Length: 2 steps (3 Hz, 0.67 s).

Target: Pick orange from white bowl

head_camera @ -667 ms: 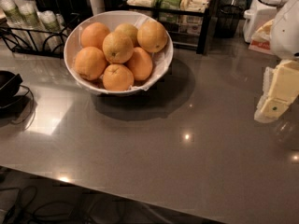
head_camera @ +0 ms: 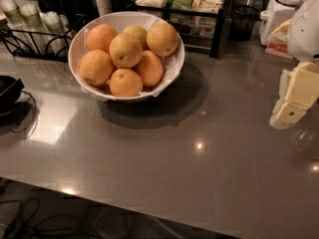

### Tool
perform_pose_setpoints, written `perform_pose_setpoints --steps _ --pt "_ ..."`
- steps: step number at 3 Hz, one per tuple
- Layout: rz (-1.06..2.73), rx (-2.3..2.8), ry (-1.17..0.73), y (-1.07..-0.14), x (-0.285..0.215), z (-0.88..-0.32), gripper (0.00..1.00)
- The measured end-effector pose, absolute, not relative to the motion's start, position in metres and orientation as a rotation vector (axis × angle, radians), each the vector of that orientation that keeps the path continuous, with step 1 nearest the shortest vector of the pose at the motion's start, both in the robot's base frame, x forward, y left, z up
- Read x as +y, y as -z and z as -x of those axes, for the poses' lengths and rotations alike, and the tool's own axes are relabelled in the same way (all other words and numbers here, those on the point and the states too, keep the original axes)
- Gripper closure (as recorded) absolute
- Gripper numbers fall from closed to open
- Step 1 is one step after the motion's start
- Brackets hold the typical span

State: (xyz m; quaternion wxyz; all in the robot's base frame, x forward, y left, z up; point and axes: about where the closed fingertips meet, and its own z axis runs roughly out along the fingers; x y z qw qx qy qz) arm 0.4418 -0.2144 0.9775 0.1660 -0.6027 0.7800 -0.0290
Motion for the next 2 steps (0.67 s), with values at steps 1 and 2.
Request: perform_pose_setpoints --steps 1,2 --pt "1.758 2.152 0.042 -0.976 -0.19 -0.468 0.0" --pt "1.82 2.05 0.03 -0.979 -0.161 -0.497 0.0"
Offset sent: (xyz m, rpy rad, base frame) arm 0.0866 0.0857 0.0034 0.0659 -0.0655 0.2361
